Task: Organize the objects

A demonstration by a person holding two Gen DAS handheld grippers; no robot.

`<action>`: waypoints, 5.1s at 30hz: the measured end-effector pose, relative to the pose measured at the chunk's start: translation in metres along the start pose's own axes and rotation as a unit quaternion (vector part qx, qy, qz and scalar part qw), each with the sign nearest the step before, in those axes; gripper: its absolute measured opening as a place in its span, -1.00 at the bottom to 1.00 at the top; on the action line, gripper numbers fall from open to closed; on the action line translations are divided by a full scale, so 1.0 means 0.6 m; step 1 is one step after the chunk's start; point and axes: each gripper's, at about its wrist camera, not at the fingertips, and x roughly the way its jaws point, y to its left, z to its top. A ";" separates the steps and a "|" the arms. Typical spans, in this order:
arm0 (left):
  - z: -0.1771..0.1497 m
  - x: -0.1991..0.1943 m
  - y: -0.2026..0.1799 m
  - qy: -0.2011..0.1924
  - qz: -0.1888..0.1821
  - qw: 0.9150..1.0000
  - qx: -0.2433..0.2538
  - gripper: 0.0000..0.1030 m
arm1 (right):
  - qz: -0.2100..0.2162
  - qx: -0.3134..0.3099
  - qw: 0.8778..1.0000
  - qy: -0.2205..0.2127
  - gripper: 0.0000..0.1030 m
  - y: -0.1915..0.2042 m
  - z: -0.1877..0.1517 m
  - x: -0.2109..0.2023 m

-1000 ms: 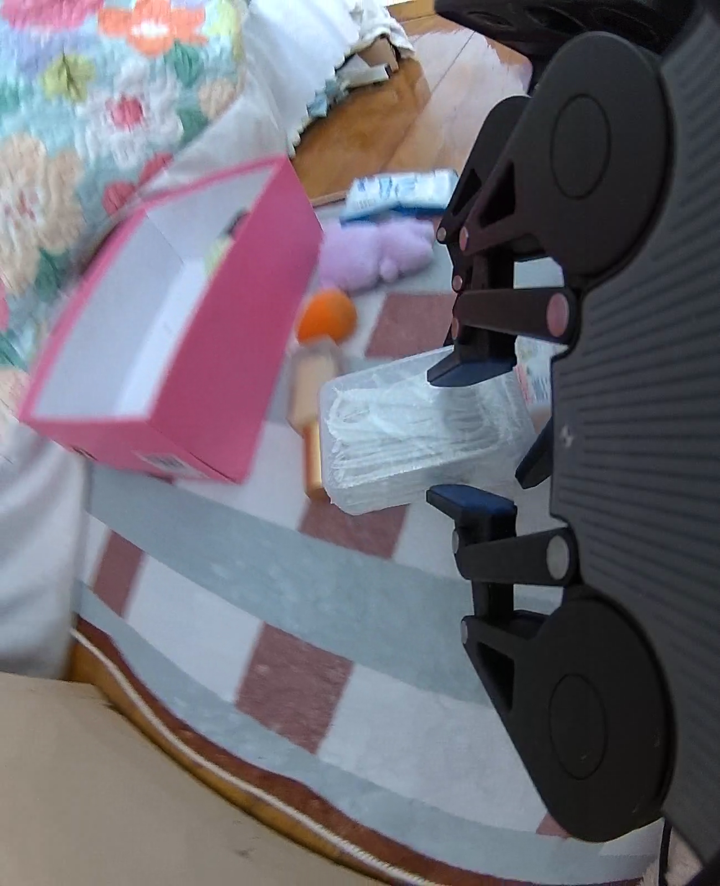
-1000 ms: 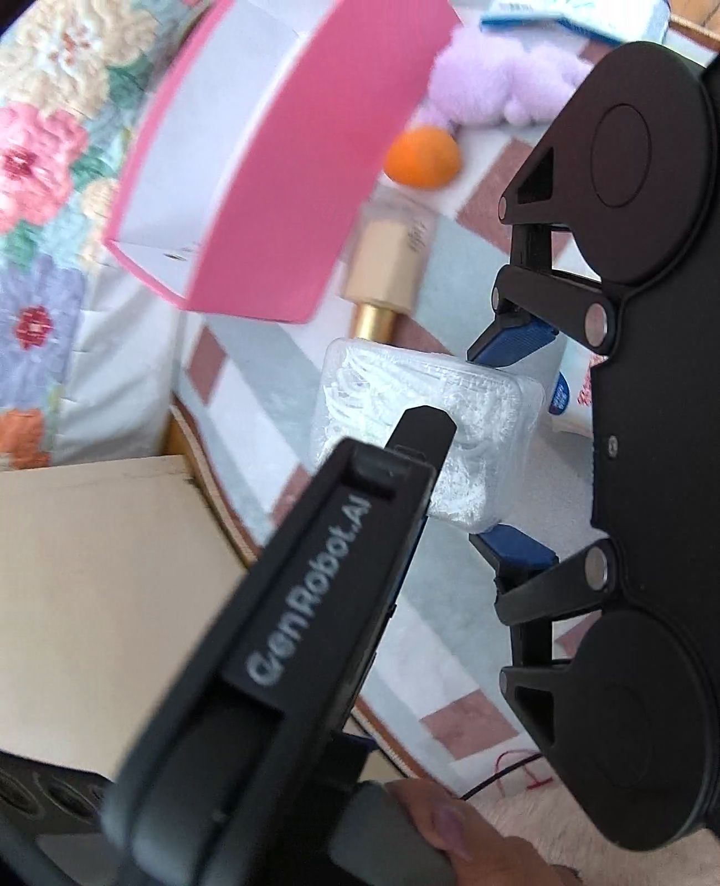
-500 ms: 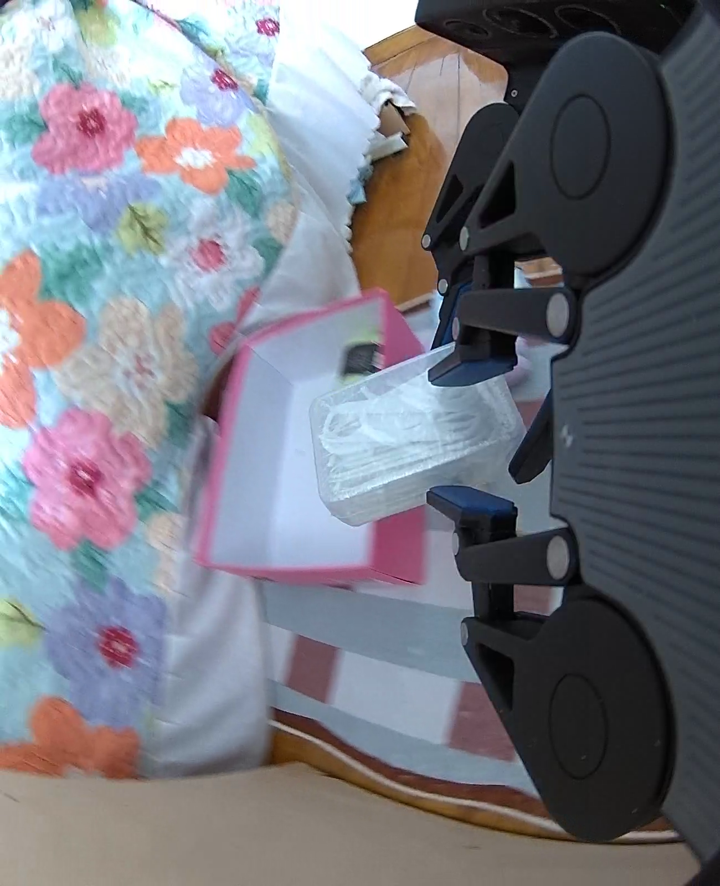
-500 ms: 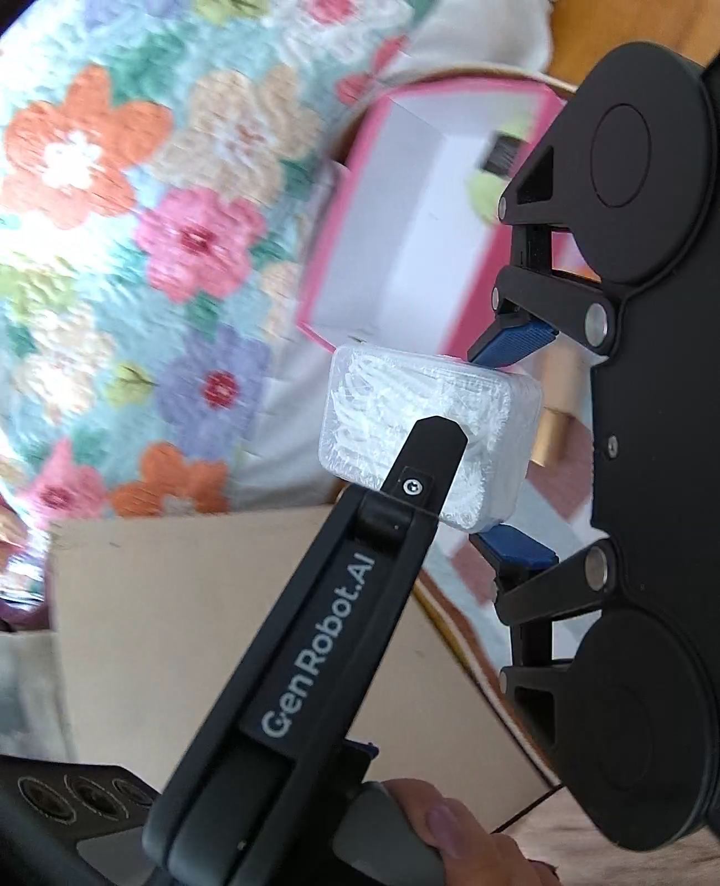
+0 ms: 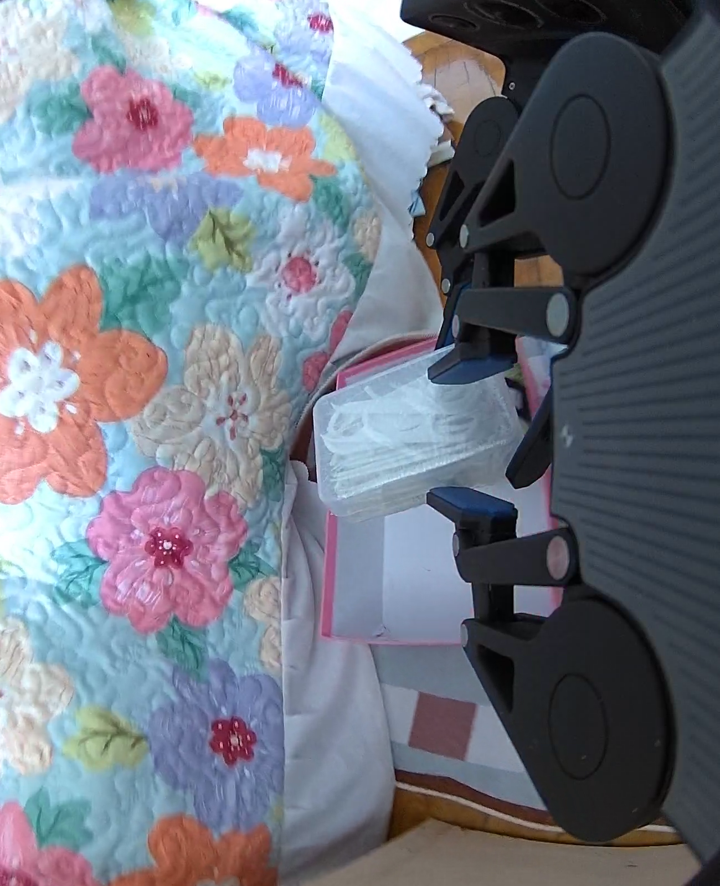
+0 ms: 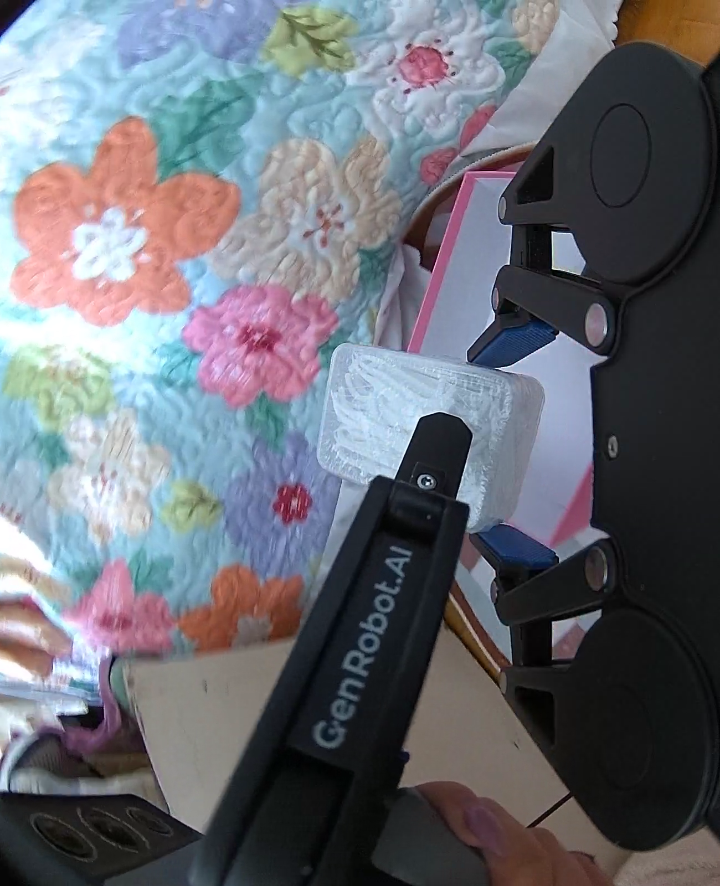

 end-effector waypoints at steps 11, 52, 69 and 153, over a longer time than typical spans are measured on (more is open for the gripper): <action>0.034 0.213 0.044 0.047 -0.002 0.998 -0.050 -0.24 | 0.004 0.087 0.993 0.085 0.31 -0.121 -0.003 0.172; -0.039 0.525 0.039 0.196 -0.067 0.967 -0.148 -0.41 | -0.062 0.005 0.986 0.155 0.04 -0.221 -0.077 0.252; -0.009 0.329 -0.068 0.161 -0.014 0.987 -0.024 -0.37 | -0.024 0.055 0.993 0.100 0.01 -0.210 -0.068 0.147; -0.397 0.098 0.099 0.210 0.022 0.976 -0.058 -0.29 | 0.071 0.020 0.982 0.175 -0.07 0.069 -0.397 0.040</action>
